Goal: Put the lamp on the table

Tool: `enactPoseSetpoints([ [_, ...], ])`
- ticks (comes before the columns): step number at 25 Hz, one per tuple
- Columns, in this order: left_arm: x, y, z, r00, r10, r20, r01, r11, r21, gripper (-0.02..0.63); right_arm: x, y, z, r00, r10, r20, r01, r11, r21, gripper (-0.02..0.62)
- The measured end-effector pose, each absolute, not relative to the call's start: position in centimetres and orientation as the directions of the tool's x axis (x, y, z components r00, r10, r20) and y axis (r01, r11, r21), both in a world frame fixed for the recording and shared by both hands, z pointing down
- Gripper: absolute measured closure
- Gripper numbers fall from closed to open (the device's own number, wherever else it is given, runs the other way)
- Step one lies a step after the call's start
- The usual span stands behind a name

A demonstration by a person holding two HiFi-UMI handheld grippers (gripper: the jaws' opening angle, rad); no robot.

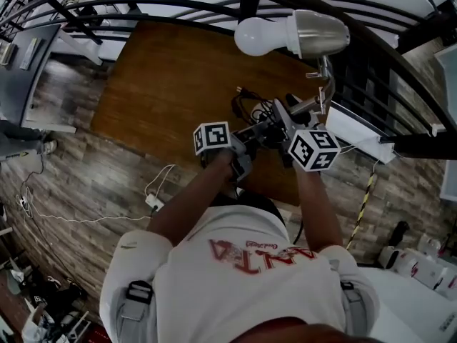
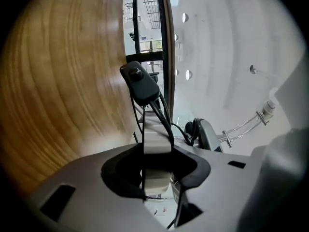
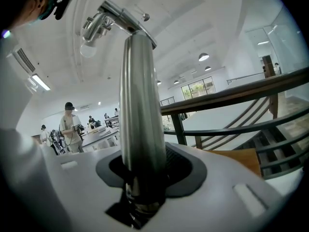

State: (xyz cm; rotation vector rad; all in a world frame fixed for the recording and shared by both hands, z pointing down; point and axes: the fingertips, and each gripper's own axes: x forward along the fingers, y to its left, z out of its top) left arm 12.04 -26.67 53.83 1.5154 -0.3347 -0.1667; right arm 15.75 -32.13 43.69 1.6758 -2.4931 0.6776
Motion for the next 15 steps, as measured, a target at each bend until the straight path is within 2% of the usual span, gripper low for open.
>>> enactPoseSetpoints([
  [15,19.3,-39.3,59.0,0.946,-0.307,0.104,-0.097,0.039,0.995,0.456,22.9,-44.5,48.7,-0.409,-0.871,0.272,-0.895,0.324,-0.307,0.436],
])
